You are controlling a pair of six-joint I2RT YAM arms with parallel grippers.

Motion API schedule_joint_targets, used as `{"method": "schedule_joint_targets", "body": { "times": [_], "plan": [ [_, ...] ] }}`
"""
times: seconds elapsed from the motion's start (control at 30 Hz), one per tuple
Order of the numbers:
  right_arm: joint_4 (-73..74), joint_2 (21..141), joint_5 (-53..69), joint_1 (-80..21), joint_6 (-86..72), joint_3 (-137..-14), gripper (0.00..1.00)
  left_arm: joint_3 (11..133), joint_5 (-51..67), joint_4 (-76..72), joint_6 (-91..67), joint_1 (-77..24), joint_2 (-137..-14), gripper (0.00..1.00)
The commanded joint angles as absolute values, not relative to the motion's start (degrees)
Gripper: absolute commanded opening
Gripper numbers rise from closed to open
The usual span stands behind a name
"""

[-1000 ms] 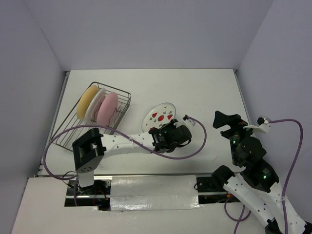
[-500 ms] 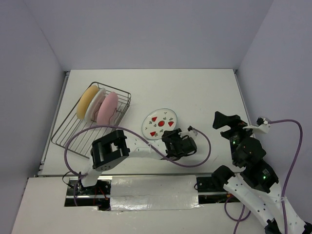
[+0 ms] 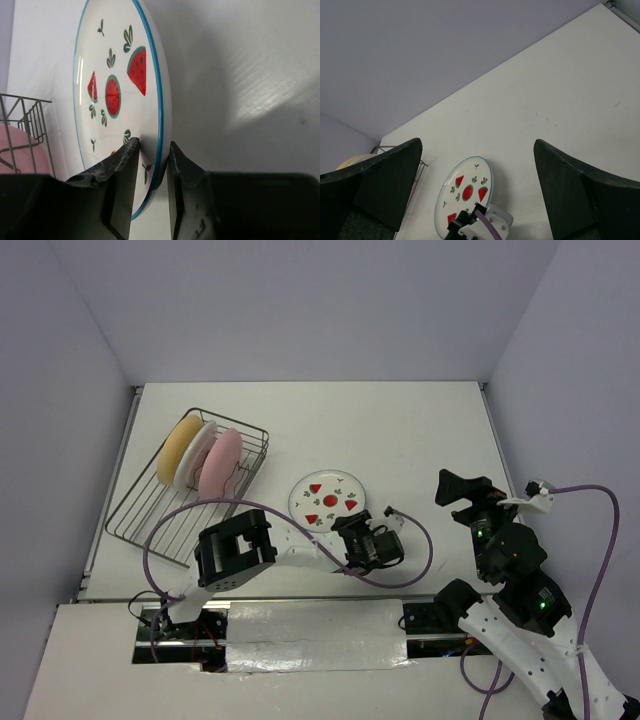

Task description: Unload the plates from the dish rack

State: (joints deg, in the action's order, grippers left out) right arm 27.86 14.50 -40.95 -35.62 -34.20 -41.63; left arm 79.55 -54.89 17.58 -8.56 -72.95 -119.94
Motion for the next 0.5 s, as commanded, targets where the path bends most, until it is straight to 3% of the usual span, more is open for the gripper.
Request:
{"method": "schedule_joint_targets", "body": {
  "times": [0.0,0.23,0.47],
  "plan": [
    [24.8,14.5,-40.8,-35.4,-33.0,-41.3,1.0,79.1,-52.8,16.3,-12.0,-73.7,-121.2,0.39],
    [24.9,14.9,-40.4,-35.4,-33.0,-41.5,1.0,77.7,-48.5,16.5,-15.1,-74.1,-121.7,0.45],
    [24.5,14.5,-40.0,-35.4,-32.7,-41.5,1.0,77.3,-39.5,18.5,-16.7,-74.2,-116.3,0.62]
  ]
}}
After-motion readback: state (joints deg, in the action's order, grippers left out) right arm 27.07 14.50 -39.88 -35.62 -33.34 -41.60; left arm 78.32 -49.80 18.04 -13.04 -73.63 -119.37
